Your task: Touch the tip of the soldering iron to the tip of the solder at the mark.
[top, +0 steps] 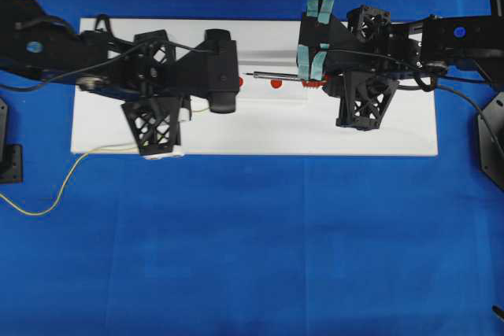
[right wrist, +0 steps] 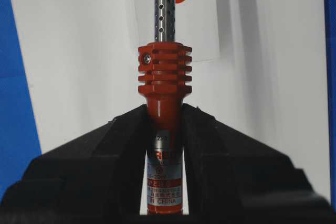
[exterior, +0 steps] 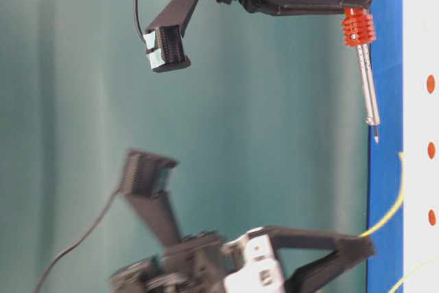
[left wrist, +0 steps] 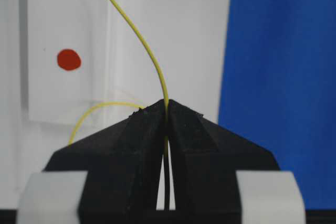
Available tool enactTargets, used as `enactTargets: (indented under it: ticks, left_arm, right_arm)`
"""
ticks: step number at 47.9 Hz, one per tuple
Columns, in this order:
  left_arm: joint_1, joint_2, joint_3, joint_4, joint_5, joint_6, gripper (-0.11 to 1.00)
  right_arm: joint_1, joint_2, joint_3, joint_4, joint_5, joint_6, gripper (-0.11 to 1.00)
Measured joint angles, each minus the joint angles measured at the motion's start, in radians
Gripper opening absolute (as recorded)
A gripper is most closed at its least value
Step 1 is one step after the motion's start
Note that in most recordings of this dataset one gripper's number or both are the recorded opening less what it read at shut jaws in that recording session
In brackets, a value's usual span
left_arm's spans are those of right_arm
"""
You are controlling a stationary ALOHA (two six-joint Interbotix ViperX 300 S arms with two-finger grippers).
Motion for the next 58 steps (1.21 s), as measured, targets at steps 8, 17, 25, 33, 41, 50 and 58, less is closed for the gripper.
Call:
enactTargets:
  ticks: [8, 17, 25, 33, 41, 50, 58]
  left_arm:
    - [0.017, 0.054, 0.0, 0.0, -0.031, 0.005, 0.01]
    - [0.025, 0.066, 0.0, 0.0, -0.034, 0.005, 0.01]
    - [0.025, 0.066, 0.0, 0.0, -0.031, 0.003, 0.01]
    - [0.025, 0.066, -0.002, 0.0, -0.012, 0.0, 0.01]
    - [0.025, 0.066, -0.014, 0.0, 0.003, 0.0, 0.01]
    - [0.025, 0.071, -0.029, -0.002, 0.014, 0.005, 0.01]
    - [0.025, 0.075, -0.037, 0.0, 0.017, 0.005, 0.01]
  right_arm:
    - [0.0, 0.0, 0.002, 0.0, 0.0, 0.0, 0.06]
    - [-0.002, 0.0, 0.003, -0.003, 0.0, 0.0, 0.06]
    - [-0.002, -0.002, 0.003, -0.008, -0.011, 0.0, 0.06]
    - [-0.002, 0.008, 0.002, -0.008, -0.012, 0.0, 0.06]
    - [-0.002, 0.048, 0.003, -0.008, -0.018, 0.0, 0.06]
    - [-0.002, 0.092, -0.006, -0.008, -0.025, -0.002, 0.06]
    - [-0.002, 0.124, -0.018, -0.008, -0.026, -0.002, 0.06]
